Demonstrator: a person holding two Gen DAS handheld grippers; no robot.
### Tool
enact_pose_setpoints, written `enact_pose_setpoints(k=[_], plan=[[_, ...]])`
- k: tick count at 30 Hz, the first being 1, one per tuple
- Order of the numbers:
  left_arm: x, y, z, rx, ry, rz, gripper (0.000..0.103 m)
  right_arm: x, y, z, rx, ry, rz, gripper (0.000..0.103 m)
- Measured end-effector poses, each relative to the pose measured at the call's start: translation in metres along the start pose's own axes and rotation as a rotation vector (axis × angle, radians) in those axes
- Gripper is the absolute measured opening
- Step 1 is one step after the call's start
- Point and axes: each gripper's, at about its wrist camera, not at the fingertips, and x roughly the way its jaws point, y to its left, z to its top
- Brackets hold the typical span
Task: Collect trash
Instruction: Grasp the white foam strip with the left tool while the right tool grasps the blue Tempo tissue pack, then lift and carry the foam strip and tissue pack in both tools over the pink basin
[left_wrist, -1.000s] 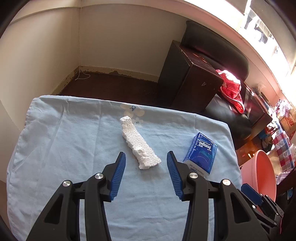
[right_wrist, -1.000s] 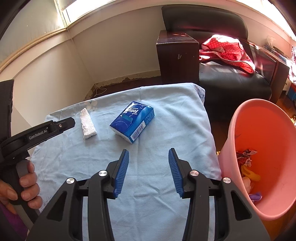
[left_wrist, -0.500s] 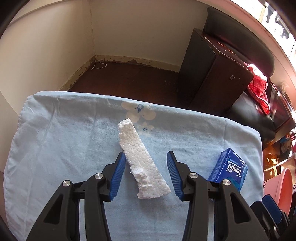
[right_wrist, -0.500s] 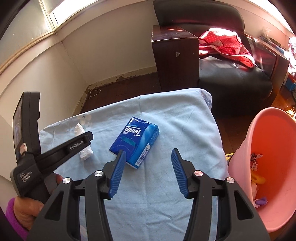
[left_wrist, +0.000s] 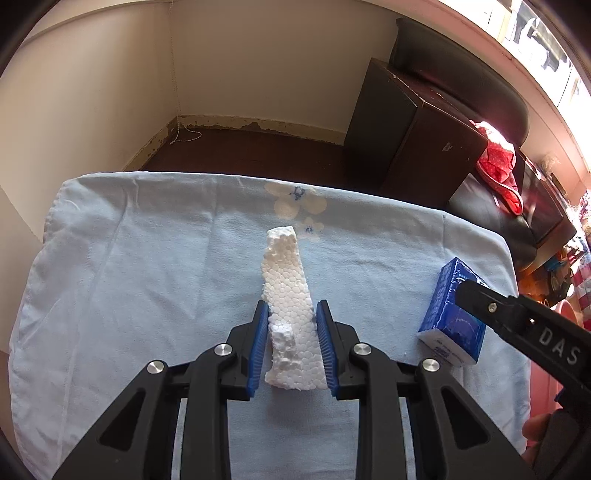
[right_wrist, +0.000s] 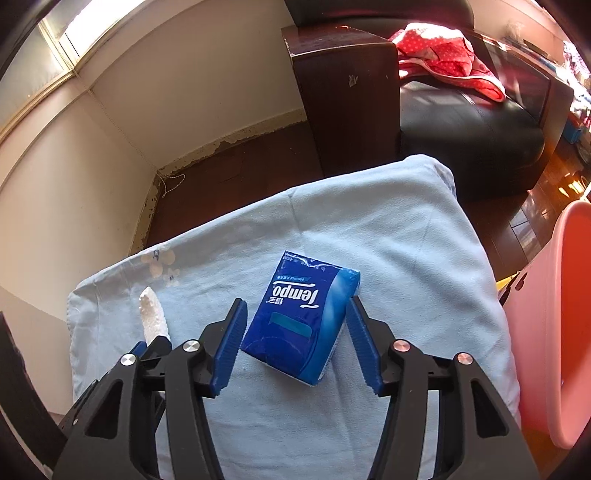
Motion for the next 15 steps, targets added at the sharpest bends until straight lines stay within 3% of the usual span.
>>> enact_pose_setpoints(k=[9, 15], plan=[[-0.029, 0.025, -0.017, 0.005, -0.033, -0.048, 0.026, 0.004, 0.000, 0.002, 0.008, -0.042, -0.084, 0.060], [-0.034, 0.026, -0.025, 0.015, -0.029, -0.068, 0.026, 0.010, 0.008, -0.005, -0.026, -0.029, -0.076, 0.060]])
